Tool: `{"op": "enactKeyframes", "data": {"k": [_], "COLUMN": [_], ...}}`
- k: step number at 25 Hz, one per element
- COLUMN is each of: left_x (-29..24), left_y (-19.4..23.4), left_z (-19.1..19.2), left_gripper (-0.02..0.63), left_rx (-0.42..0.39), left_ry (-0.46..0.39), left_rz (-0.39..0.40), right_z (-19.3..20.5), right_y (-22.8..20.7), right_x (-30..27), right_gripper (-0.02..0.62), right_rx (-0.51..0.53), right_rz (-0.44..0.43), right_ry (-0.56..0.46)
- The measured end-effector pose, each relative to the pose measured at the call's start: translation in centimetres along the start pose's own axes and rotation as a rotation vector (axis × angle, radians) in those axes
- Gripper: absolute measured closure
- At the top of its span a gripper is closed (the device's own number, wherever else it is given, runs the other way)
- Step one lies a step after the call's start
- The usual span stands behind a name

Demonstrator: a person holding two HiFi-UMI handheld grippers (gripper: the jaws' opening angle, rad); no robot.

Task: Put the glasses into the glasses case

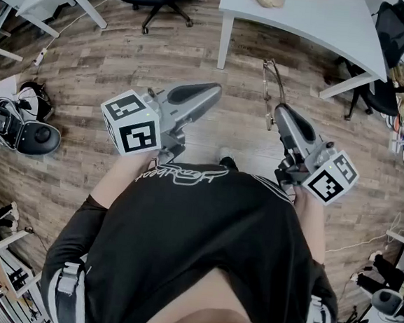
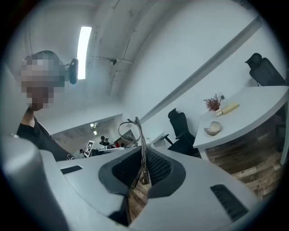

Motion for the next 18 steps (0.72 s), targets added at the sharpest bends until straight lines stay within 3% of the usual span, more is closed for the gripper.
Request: {"op": "enactKeyframes", "data": {"k": [18], "left_x": [-4.3], "left_y": [0.5], "left_z": [0.5], "left_gripper": [0.6], "left_rx": [0.017], "left_ry": [0.027], "left_rz": [-0.035], "right_z": [-1.4], "right_y": [-4.5], "right_x": [1.0], "right_gripper": [0.566], "right_rx": [-0.03], "right_rz": [0.033], "right_ry": [0.006]}}
Point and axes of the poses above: the fingertips, and each gripper's own axes: x backward along the fingers, y to its left, z out of its underside, the point moved 5 cm from there along x, backward along the fingers, and after that the axes turned 1 degree about -y, right-handed, at the moved point
